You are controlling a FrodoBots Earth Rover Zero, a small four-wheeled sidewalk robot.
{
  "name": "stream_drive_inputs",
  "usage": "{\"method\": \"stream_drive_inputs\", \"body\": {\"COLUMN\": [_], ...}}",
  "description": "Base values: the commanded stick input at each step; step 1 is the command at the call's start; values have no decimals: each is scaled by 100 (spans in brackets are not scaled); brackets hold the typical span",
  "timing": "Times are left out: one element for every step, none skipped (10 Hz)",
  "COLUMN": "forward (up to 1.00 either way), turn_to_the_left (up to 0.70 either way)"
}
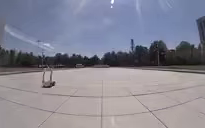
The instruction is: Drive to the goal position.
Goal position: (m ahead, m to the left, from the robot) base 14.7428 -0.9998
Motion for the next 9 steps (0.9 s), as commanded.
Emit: {"method": "stream_drive_inputs", "body": {"forward": [70, 70, 70, 70, 70, 70, 70, 70, 70], "turn_to_the_left": [0, -29, -10, 0, 0, 0, 0, 0, 0]}}
